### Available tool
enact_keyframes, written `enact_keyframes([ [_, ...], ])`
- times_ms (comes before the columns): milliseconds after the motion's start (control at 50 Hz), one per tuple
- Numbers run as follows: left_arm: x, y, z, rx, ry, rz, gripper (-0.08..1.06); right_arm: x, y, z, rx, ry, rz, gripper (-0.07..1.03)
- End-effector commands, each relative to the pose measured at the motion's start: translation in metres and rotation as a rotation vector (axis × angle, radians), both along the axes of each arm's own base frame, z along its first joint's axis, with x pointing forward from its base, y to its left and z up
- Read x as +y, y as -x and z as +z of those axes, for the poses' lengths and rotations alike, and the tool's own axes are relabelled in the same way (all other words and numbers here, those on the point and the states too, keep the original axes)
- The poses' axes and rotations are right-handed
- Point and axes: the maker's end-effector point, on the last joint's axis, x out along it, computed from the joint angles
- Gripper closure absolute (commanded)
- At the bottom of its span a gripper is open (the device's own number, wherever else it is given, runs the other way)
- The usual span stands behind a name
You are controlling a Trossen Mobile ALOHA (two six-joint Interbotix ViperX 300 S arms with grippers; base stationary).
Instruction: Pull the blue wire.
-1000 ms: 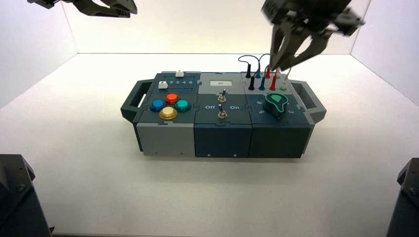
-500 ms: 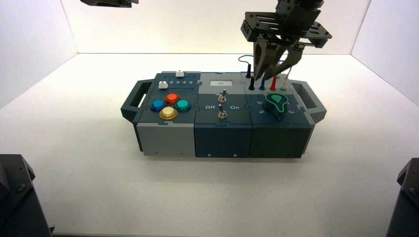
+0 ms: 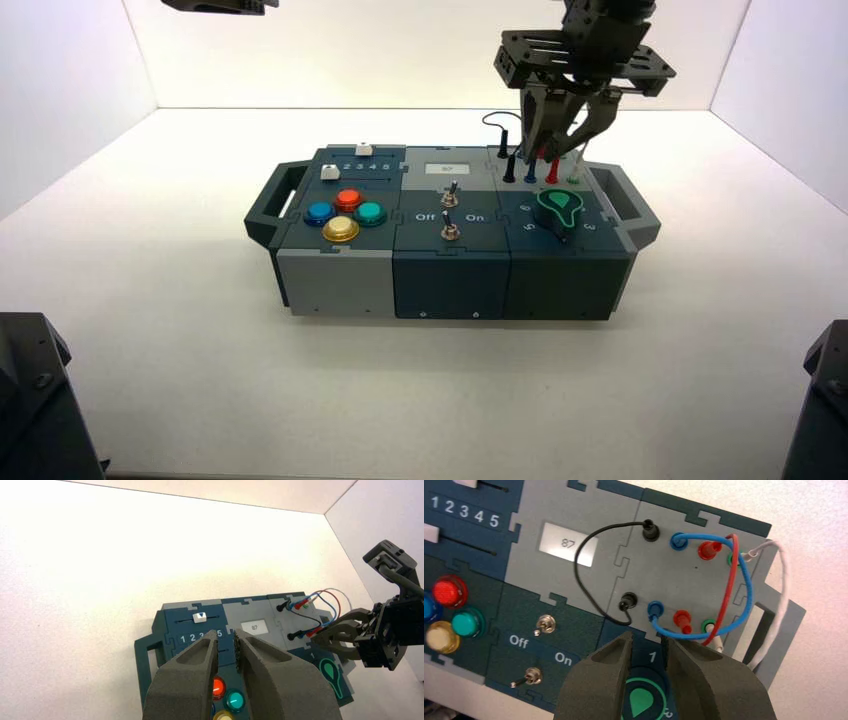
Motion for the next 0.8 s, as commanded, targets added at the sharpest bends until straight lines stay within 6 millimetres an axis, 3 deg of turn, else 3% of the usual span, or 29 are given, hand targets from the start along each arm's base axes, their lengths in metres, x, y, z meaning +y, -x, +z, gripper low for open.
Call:
enact_keyframes([
  [20,-0.002,-0.007,0.016,-0.038,0.019,0.007,0.77,0.004,-0.014,0.012,-0.042,-0.013,0.002,0.63],
  [360,-0.002,-0.007,0.018,-0.042,0.022,0.007,0.77,0.008,-0.027,0.007,-0.027,0.008,0.005,0.66],
  [500,-0.002,-0.007,0.018,-0.043,0.022,0.007,0.77,0.006,-0.027,0.004,-0.022,0.013,0.004,0.78],
  [660,-0.002,-0.008,0.018,-0.042,0.022,0.007,0.77,0.004,-0.029,0.003,-0.03,0.035,0.022,0.99],
  [800,-0.002,-0.008,0.018,-0.041,0.021,0.008,0.77,0.003,-0.029,0.003,-0.036,0.042,0.03,0.99],
])
